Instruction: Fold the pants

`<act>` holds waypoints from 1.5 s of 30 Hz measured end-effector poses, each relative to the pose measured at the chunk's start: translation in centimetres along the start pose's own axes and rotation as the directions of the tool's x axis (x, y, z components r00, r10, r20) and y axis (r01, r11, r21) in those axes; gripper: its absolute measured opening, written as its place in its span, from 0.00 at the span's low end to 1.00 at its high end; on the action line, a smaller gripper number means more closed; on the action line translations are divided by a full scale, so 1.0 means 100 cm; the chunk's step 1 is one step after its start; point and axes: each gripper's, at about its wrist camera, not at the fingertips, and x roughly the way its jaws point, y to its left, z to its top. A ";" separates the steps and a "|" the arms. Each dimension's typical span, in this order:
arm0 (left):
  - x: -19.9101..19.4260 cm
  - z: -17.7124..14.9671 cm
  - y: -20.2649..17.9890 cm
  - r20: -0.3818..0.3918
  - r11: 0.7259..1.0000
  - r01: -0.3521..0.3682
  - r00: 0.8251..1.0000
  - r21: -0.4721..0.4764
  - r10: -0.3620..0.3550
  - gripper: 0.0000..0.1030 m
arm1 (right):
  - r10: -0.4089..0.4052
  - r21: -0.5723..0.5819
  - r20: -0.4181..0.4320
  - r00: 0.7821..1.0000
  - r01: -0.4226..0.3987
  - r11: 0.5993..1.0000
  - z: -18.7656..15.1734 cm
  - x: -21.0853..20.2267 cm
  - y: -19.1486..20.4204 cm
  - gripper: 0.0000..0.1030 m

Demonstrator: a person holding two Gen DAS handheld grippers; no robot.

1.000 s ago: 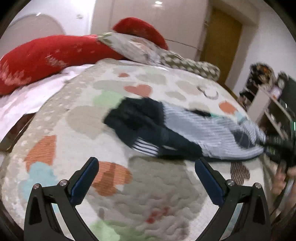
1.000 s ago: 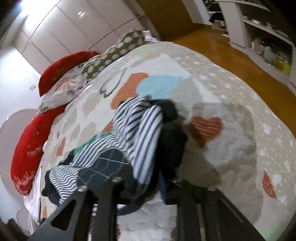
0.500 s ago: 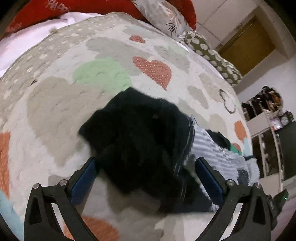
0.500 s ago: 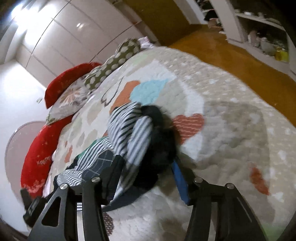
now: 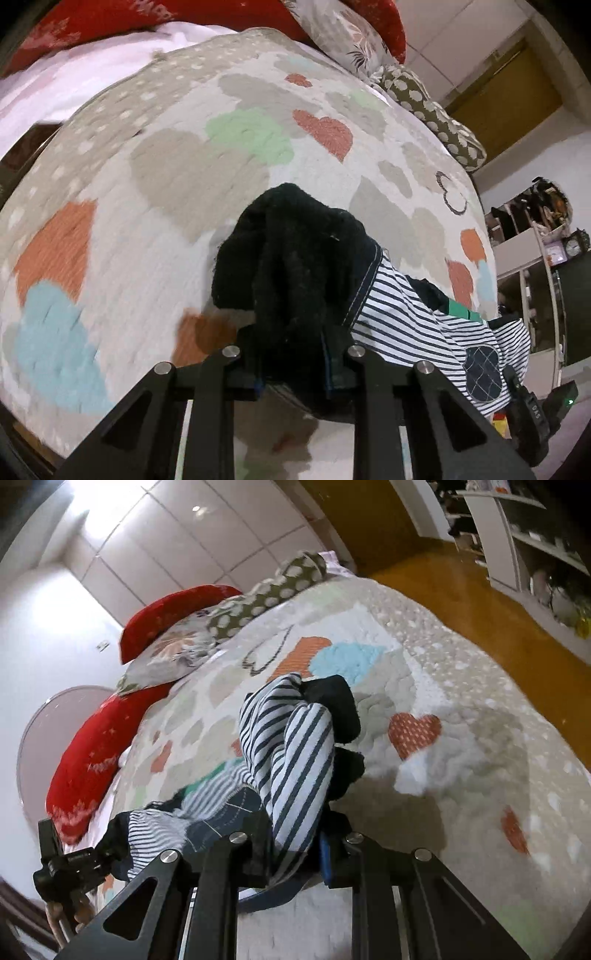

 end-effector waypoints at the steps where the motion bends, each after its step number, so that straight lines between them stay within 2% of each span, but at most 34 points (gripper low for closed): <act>1: 0.000 -0.006 0.005 0.006 1.000 -0.023 1.000 0.002 0.023 0.30 | 0.004 -0.008 0.003 1.000 -0.004 1.000 -0.006 -0.006 -0.001 0.20; 2: 0.002 -0.012 0.010 0.013 0.998 -0.066 0.998 0.011 0.065 0.40 | -0.001 -0.017 0.002 1.000 0.001 1.000 -0.012 -0.009 -0.003 0.24; 3: 0.004 -0.015 0.014 0.019 0.996 -0.093 0.996 0.017 0.093 0.46 | -0.021 -0.027 -0.002 1.000 0.021 0.999 -0.020 -0.008 -0.006 0.26; 5: 0.002 -0.022 0.023 0.033 0.996 -0.085 0.996 0.030 0.084 0.47 | -0.096 -0.018 -0.005 0.995 0.096 0.995 -0.032 -0.003 -0.020 0.48; 7: -0.009 -0.027 0.024 0.062 0.996 -0.070 0.996 0.054 0.066 0.47 | -0.108 0.054 0.011 0.994 0.107 0.993 -0.039 -0.007 -0.040 0.59; 8: -0.018 -0.028 0.022 0.092 0.994 -0.078 0.993 0.073 0.072 0.48 | -0.049 0.118 0.040 0.998 0.044 0.992 -0.043 -0.015 -0.054 0.59; 9: -0.023 -0.029 0.020 0.113 0.992 -0.089 0.990 0.086 0.079 0.48 | -0.028 0.146 0.064 0.998 0.018 0.989 -0.044 -0.021 -0.060 0.59; 11: -0.034 -0.028 0.017 0.146 0.990 -0.098 0.986 0.106 0.082 0.49 | -0.066 0.180 0.133 0.989 0.042 0.983 -0.045 -0.040 -0.068 0.60; 13: -0.042 -0.027 0.017 0.150 0.993 -0.072 0.987 0.092 0.058 0.51 | -0.103 0.174 0.172 0.980 0.073 0.982 -0.042 -0.053 -0.071 0.61; 14: -0.044 -0.027 0.018 0.145 0.995 -0.053 0.989 0.083 0.040 0.54 | -0.109 0.175 0.183 0.977 0.077 0.982 -0.040 -0.060 -0.072 0.61; 16: -0.049 -0.028 0.019 0.132 0.998 -0.011 0.991 0.069 0.001 0.55 | -0.106 0.189 0.152 0.983 0.077 0.979 -0.037 -0.069 -0.077 0.61; 18: -0.051 -0.032 0.016 0.105 0.996 0.033 0.994 0.081 -0.041 0.55 | -0.053 0.169 0.109 0.993 0.034 0.985 -0.034 -0.072 -0.074 0.56; 19: -0.052 -0.034 0.013 0.094 0.995 0.050 0.994 0.090 -0.058 0.55 | -0.009 0.145 0.087 0.996 -0.003 0.989 -0.034 -0.071 -0.069 0.49; 21: -0.054 -0.040 0.010 0.077 0.991 0.081 0.993 0.102 -0.089 0.55 | 0.021 0.094 0.056 0.998 -0.026 0.995 -0.038 -0.068 -0.057 0.47; 26: -0.054 -0.050 0.007 0.033 0.980 0.180 0.982 0.085 -0.184 0.56 | 0.065 0.034 -0.008 0.998 -0.065 0.997 -0.048 -0.049 -0.031 0.46; 29: -0.054 -0.052 0.004 0.030 0.977 0.201 0.978 0.075 -0.204 0.59 | 0.036 0.012 -0.045 0.998 -0.035 0.999 -0.049 -0.032 -0.018 0.45; 30: -0.054 -0.053 0.003 0.024 0.975 0.210 0.977 0.074 -0.212 0.59 | 0.020 -0.001 -0.052 0.998 -0.020 1.000 -0.047 -0.025 -0.016 0.39; 31: -0.053 -0.053 0.003 0.016 0.973 0.218 0.975 0.074 -0.220 0.60 | 0.006 -0.014 -0.064 0.998 -0.006 1.000 -0.046 -0.021 -0.012 0.15; 32: -0.053 -0.054 0.002 0.007 0.970 0.232 0.972 0.073 -0.233 0.60 | -0.002 -0.022 -0.078 0.997 0.000 1.000 -0.044 -0.017 -0.009 0.07; 34: -0.051 -0.056 0.000 -0.010 0.961 0.267 0.964 0.067 -0.267 0.64 | 0.026 -0.015 -0.063 0.998 -0.027 1.000 -0.040 -0.020 -0.004 0.06; 36: -0.049 -0.058 -0.001 -0.028 0.946 0.319 0.948 0.051 -0.318 0.66 | 0.070 -0.006 -0.037 0.997 -0.070 0.997 -0.036 -0.028 0.001 0.05; 38: -0.049 -0.060 -0.005 -0.040 0.932 0.359 0.933 0.043 -0.358 0.69 | 0.140 0.014 -0.033 0.990 -0.139 0.990 -0.029 -0.034 0.004 0.05; 42: -0.049 -0.067 -0.019 -0.056 0.917 0.394 0.919 0.067 -0.391 0.74 | 0.241 0.087 -0.032 0.970 -0.238 0.967 -0.018 -0.035 0.005 0.05; 45: -0.046 -0.074 -0.032 -0.093 0.902 0.421 0.906 0.097 -0.413 0.74 | 0.273 0.126 -0.021 0.962 -0.268 0.955 -0.010 -0.036 0.007 0.05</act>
